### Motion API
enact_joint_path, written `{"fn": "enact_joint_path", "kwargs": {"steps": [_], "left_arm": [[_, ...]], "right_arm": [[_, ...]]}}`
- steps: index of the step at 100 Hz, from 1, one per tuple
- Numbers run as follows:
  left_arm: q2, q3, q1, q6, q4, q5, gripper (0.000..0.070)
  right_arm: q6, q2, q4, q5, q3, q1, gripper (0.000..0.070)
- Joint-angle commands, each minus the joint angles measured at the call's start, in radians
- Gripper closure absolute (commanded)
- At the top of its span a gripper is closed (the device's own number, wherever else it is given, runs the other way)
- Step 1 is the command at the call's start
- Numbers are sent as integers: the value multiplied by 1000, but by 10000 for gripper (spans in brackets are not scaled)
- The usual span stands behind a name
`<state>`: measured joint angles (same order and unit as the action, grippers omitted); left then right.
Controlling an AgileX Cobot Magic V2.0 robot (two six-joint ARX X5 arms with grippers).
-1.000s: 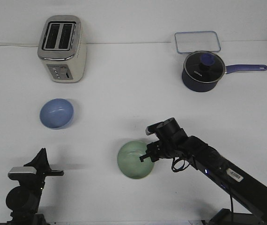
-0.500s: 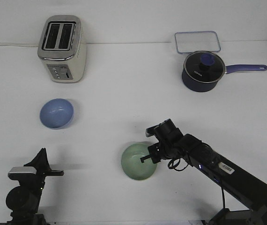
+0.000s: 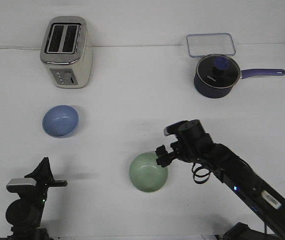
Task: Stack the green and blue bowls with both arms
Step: 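Set the green bowl down, release, and withdraw the right gripper, then reach the left gripper to the light blue bowl and grasp its rim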
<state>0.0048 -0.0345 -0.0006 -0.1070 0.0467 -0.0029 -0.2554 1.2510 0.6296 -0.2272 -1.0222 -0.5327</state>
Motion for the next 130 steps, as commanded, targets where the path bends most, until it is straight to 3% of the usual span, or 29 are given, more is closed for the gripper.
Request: {"fn": "enact_joint_path", "kwargs": {"steps": [1,11,24,51,74,77,81,91,97,114,130], "left_arm": [[-2,-5,0,-129,24,-5,690],[-2,-21,0,-254,79,-5,688],[36,-119,0,-274,32,-5,687],[427,-512,1,-153,-218,-80,687],[858,-848,8,-39,-419,-79,673],[898,-875,8,-35,-430,-79,644],[957,-915,8,-34,-443,-79,551],[1090,-1000,9,-22,-465,-79,234],[1160,-1049,13,-12,-494,-79,123],[1341,-1192,36,5,-629,-79,33],[1479,-1292,61,50,-702,-79,34]], "right_arm": [[60,-56,-9,23,-19,23,234],[110,-165,-9,51,-12,88,234],[114,-331,-76,51,77,178,236],[61,-666,-180,44,387,294,236],[78,-742,-143,43,430,318,236],[80,-742,-143,40,430,318,236],[82,-741,-142,35,430,318,236],[93,-739,-143,21,430,318,236],[96,-740,-142,20,430,318,236],[100,-740,-142,18,430,318,236],[100,-740,-142,17,430,318,236]]}}
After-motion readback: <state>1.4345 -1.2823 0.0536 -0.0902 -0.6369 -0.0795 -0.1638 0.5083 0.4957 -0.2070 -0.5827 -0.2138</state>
